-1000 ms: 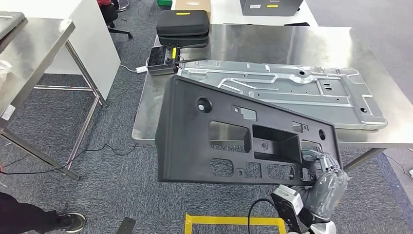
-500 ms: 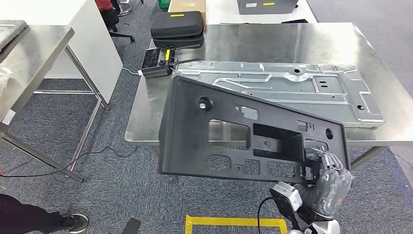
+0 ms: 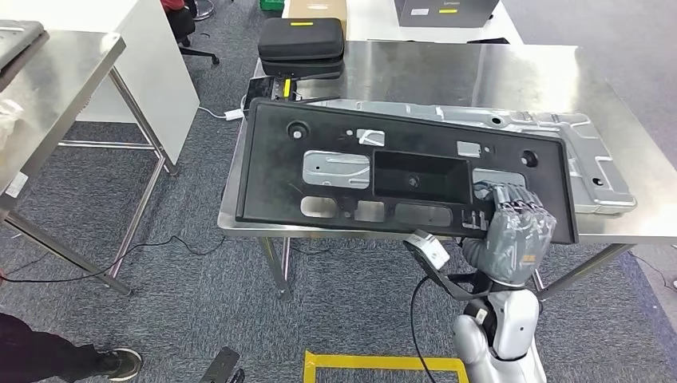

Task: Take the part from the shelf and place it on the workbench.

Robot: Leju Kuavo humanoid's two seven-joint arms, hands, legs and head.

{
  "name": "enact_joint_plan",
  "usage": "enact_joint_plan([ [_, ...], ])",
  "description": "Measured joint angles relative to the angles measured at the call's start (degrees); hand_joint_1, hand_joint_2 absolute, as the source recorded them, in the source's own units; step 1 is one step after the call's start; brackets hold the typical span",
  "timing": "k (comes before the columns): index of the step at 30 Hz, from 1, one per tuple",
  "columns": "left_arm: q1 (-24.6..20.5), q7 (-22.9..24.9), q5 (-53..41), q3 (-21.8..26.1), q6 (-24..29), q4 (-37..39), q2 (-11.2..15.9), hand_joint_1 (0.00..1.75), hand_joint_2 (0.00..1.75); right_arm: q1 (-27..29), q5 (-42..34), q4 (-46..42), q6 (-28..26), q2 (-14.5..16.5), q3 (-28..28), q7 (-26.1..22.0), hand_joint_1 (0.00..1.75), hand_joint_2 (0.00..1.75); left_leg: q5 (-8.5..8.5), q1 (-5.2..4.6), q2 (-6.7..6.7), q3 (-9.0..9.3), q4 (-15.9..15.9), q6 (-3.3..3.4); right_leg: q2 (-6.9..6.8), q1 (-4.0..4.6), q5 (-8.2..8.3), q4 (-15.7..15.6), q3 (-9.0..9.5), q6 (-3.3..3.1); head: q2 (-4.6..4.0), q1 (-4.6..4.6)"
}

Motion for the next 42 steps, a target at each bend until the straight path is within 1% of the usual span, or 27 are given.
enact_joint_plan([
  [1, -0.01, 0.02, -0.01, -0.05, -0.03, 0.00, -0.01, 0.00, 0.00, -0.54, 0.10, 0.66, 0.00, -0.42, 0.36, 0.19, 1.75, 1.75, -0.12, 0.01, -0.07, 0.05, 0.17, -0.05, -0.01, -0.03, 1.92, -2.34, 0.97, -0.05, 0.00, 0.00],
  [3, -0.06, 0.11, -0.18, -0.24, -0.21, 0.00, -0.05, 0.00, 0.00, -1.86, 0.65, 1.81, 0.12, -1.14, 1.06, 1.09, 1.75, 1.75, -0.47, -0.08, -0.15, 0.01, 0.62, -0.33, 0.00, 0.01, 5.79, -9.89, 4.22, -0.34, -0.01, 0.01],
  [4, -0.12, 0.28, -0.39, -0.42, -0.39, 0.00, -0.07, 0.00, 0.00, -2.75, 1.10, 2.54, 0.37, -1.48, 1.48, 2.08, 1.75, 1.75, -0.59, -0.18, -0.17, -0.19, 0.86, -0.52, 0.04, 0.12, 6.72, -12.71, 5.41, -0.55, 0.00, -0.01],
  [5, -0.19, 0.51, -0.67, -0.67, -0.61, 0.00, -0.08, 0.00, 0.00, -3.75, 1.63, 3.38, 0.73, -1.77, 1.88, 3.25, 1.75, 1.75, -0.62, -0.28, -0.14, -0.43, 1.01, -0.73, 0.09, 0.25, 6.92, -14.18, 5.89, -0.74, 0.00, -0.02],
  [8, -0.44, 1.21, -1.46, -1.52, -1.34, 0.00, -0.14, 0.00, 0.00, -7.57, 3.42, 7.14, 2.46, -2.76, 2.70, 6.77, 1.75, 1.75, -0.55, -0.37, -0.09, -0.87, 1.08, -1.41, 0.21, 0.25, 6.89, -14.73, 5.75, -1.46, -0.01, -0.05],
  [10, -0.71, 1.56, -1.92, -2.06, -1.79, 0.00, -0.20, 0.00, 0.00, -10.99, 4.65, 10.41, 4.07, -3.33, 2.96, 8.77, 1.75, 1.75, -1.94, -0.32, -0.07, -1.88, 3.19, -1.94, 0.20, -0.09, 7.18, -15.07, 5.82, -2.18, 0.00, -0.06],
  [11, -0.88, 1.75, -2.09, -2.39, -2.02, 0.00, -0.24, 0.00, 0.00, -12.81, 5.11, 12.18, 4.89, -3.53, 3.07, 9.66, 1.75, 1.75, -3.41, -0.23, -0.06, -3.15, 5.89, -2.18, 0.17, -0.17, 7.28, -15.19, 5.85, -2.46, 0.00, -0.08],
  [13, -1.14, 2.11, -2.44, -3.01, -2.42, 0.00, -0.31, 0.00, 0.00, -16.37, 5.67, 16.19, 6.23, -3.96, 3.26, 11.08, 1.75, 1.75, -6.61, -0.12, -0.05, -6.87, 13.56, -2.55, 0.13, -0.08, 7.30, -15.18, 5.80, -2.70, 0.00, -0.08],
  [14, -1.19, 2.27, -2.57, -3.29, -2.59, 0.00, -0.33, 0.00, 0.00, -17.91, 5.79, 18.20, 6.67, -4.20, 3.34, 11.56, 1.75, 1.75, -7.29, -0.07, -0.04, -8.37, 16.42, -2.64, 0.11, -0.02, 7.29, -15.14, 5.81, -2.71, 0.00, -0.08],
  [15, -1.21, 2.39, -2.69, -3.54, -2.72, 0.00, -0.35, 0.00, 0.00, -19.28, 5.84, 20.05, 6.96, -4.44, 3.42, 11.90, 1.75, 1.75, -6.85, -0.05, -0.04, -9.02, 17.33, -2.65, 0.10, 0.02, 7.28, -15.10, 5.84, -2.71, 0.00, -0.08],
  [16, -1.23, 2.50, -2.77, -3.81, -2.80, 0.00, -0.37, 0.00, 0.00, -20.42, 5.84, 21.65, 7.09, -4.66, 3.49, 12.10, 1.75, 1.75, -5.30, -0.04, -0.04, -8.54, 15.87, -2.56, 0.11, 0.04, 7.25, -15.05, 5.89, -2.68, 0.01, -0.09],
  [18, -1.33, 2.60, -2.79, -4.16, -2.87, -0.01, -0.38, 0.00, 0.00, -22.18, 5.84, 23.86, 7.11, -4.91, 3.56, 12.26, 1.75, 1.75, -1.03, -0.10, -0.04, -5.27, 8.36, -2.07, 0.14, 0.08, 7.10, -14.97, 6.05, -2.53, 0.01, -0.08],
  [19, -1.41, 2.62, -2.79, -4.26, -2.87, -0.02, -0.39, 0.00, 0.00, -22.89, 5.84, 24.72, 7.09, -4.99, 3.58, 12.27, 1.75, 1.75, 0.34, -0.22, -0.06, -3.68, 4.87, -1.77, 0.16, 0.16, 7.05, -14.91, 6.02, -2.35, 0.01, -0.08],
  [20, -1.48, 2.62, -2.79, -4.31, -2.88, -0.02, -0.41, 0.00, 0.00, -23.44, 5.84, 25.43, 7.08, -5.06, 3.62, 12.28, 1.75, 1.75, 0.96, -0.36, -0.07, -2.67, 2.55, -1.50, 0.18, 0.23, 7.06, -14.89, 5.92, -2.12, 0.01, -0.08],
  [23, -1.57, 2.64, -2.79, -4.39, -2.91, -0.02, -0.51, 0.00, 0.00, -24.22, 6.00, 26.92, 7.08, -5.29, 3.75, 12.46, 1.75, 1.75, 0.92, -0.40, -0.07, -2.23, 0.95, -0.98, 0.12, 0.34, 7.18, -15.11, 5.64, -1.30, 0.01, -0.07],
  [25, -1.65, 2.70, -2.79, -4.49, -2.93, -0.02, -0.58, 0.00, 0.00, -24.86, 6.60, 27.69, 7.35, -5.64, 3.94, 13.18, 1.75, 1.75, 1.25, -0.07, -0.04, -1.91, 0.24, -0.40, 0.10, 0.34, 6.03, -13.66, 4.97, -0.83, 0.01, -0.04],
  [26, -1.75, 2.78, -2.80, -4.59, -2.97, -0.02, -0.62, 0.00, 0.00, -25.45, 7.09, 28.17, 7.76, -5.86, 4.10, 13.79, 1.75, 1.75, 1.38, 0.08, -0.01, -1.75, -0.05, -0.11, 0.11, 0.29, 4.71, -11.36, 3.88, -0.64, 0.01, -0.01],
  [28, -1.91, 2.97, -2.85, -4.93, -3.12, -0.02, -0.66, 0.00, 0.00, -27.03, 8.34, 29.80, 9.16, -6.43, 4.43, 15.38, 1.75, 1.75, 1.38, 0.02, 0.00, -1.74, -0.04, 0.16, 0.11, 0.10, 1.50, -4.09, 0.40, -0.32, 0.02, 0.01],
  [29, -1.93, 3.10, -2.90, -5.14, -3.25, -0.02, -0.67, 0.00, 0.00, -27.96, 9.09, 30.92, 10.07, -6.80, 4.53, 16.29, 1.75, 1.75, 1.35, 0.02, -0.02, -1.75, 0.04, 0.20, 0.09, 0.01, 0.63, -0.98, -1.21, -0.16, 0.01, 0.02],
  [30, -1.92, 3.23, -2.93, -5.36, -3.37, -0.02, -0.69, 0.00, 0.00, -28.99, 9.84, 32.22, 11.05, -7.19, 4.62, 17.21, 1.75, 1.75, 1.29, 0.02, -0.06, -1.76, 0.16, 0.21, 0.08, -0.08, 0.75, 0.46, -2.08, -0.03, 0.01, 0.01],
  [31, -1.92, 3.38, -2.97, -5.54, -3.50, -0.02, -0.73, 0.00, 0.00, -30.15, 10.45, 33.55, 12.06, -7.58, 4.66, 18.07, 1.75, 1.75, 1.20, 0.03, -0.11, -1.76, 0.34, 0.17, 0.07, -0.19, 2.00, -0.37, -1.86, 0.04, 0.01, 0.02],
  [33, -1.98, 3.60, -3.02, -5.80, -3.70, -0.02, -0.88, 0.00, 0.00, -32.85, 11.40, 36.22, 14.09, -8.16, 4.73, 19.59, 1.75, 1.75, 0.84, 0.03, -0.17, -1.80, 0.84, -0.06, 0.01, -0.40, 6.00, -7.22, 1.11, 0.03, 0.01, 0.02],
  [35, -2.17, 3.78, -3.04, -6.07, -3.86, -0.02, -0.98, 0.00, 0.00, -35.76, 11.90, 38.95, 16.09, -8.49, 4.86, 20.96, 1.75, 1.75, 0.58, -0.19, -0.18, -2.19, 1.40, -0.48, 0.02, -0.22, 7.99, -13.04, 3.72, -0.15, 0.01, -0.01],
  [37, -2.30, 3.99, -3.09, -6.45, -4.00, -0.02, -0.99, 0.00, 0.00, -38.17, 12.18, 41.68, 17.87, -8.70, 4.98, 22.21, 1.75, 1.75, 0.65, -0.37, -0.18, -2.57, 1.56, -0.93, 0.11, 0.10, 7.89, -14.17, 4.08, -0.48, 0.01, -0.04],
  [39, -2.31, 4.14, -3.17, -6.81, -4.11, -0.02, -1.01, 0.00, 0.00, -39.89, 12.31, 43.90, 19.22, -8.85, 5.00, 23.12, 1.75, 1.75, 0.44, -0.33, -0.20, -2.71, 1.73, -1.40, 0.11, -0.12, 8.08, -14.44, 4.11, -1.12, 0.01, -0.07],
  [41, -2.39, 4.26, -3.22, -7.03, -4.14, -0.02, -1.03, 0.00, 0.00, -41.48, 12.39, 45.56, 20.19, -8.92, 5.06, 23.71, 1.75, 1.75, -1.46, -0.24, -0.14, -4.00, 4.62, -1.91, 0.04, -0.39, 8.28, -14.83, 4.33, -1.90, 0.01, -0.08],
  [42, -2.44, 4.34, -3.23, -7.09, -4.14, -0.02, -1.03, 0.00, 0.00, -42.21, 12.41, 46.30, 20.52, -8.94, 5.14, 23.93, 1.75, 1.75, -3.05, -0.14, -0.08, -5.44, 7.77, -2.12, 0.03, -0.37, 8.29, -14.89, 4.40, -2.16, 0.01, -0.08],
])
